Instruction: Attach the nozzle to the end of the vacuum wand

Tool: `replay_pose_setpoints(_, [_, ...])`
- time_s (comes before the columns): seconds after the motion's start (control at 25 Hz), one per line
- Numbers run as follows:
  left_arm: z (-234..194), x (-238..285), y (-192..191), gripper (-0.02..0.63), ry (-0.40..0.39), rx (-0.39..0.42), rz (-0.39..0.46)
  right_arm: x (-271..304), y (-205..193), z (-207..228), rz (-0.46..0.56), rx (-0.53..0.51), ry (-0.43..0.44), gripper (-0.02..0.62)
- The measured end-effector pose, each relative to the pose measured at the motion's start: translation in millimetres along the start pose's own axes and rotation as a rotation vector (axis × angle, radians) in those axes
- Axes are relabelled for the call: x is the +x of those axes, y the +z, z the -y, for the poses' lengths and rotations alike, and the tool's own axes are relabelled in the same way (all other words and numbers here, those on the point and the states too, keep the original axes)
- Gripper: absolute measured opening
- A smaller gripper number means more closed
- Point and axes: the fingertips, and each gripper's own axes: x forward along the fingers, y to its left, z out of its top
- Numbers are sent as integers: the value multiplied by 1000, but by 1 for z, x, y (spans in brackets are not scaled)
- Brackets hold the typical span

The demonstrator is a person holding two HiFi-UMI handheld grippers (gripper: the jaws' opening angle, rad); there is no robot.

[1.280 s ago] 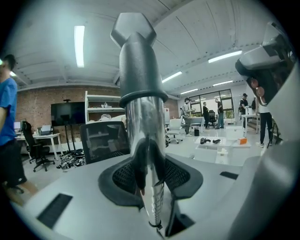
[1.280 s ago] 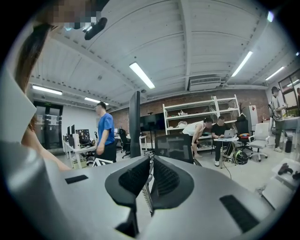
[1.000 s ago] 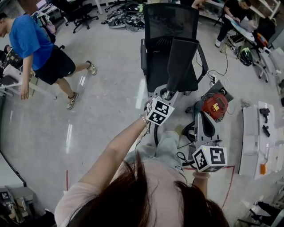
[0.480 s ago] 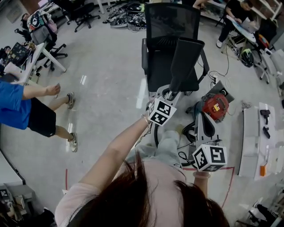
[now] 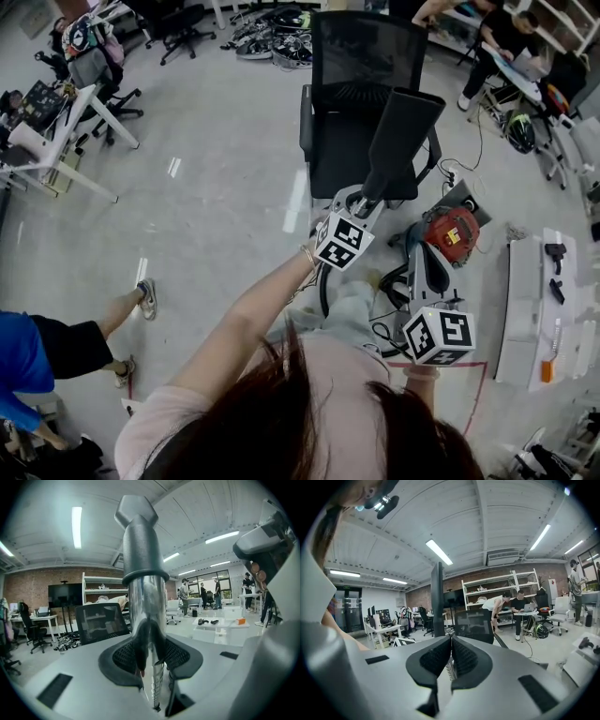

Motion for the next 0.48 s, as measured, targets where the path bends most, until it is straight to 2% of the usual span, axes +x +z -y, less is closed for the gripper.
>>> replay_pose_setpoints(0.48, [-12,4,0,141,15,-7,1,15,0,-4,-25,-13,29,25])
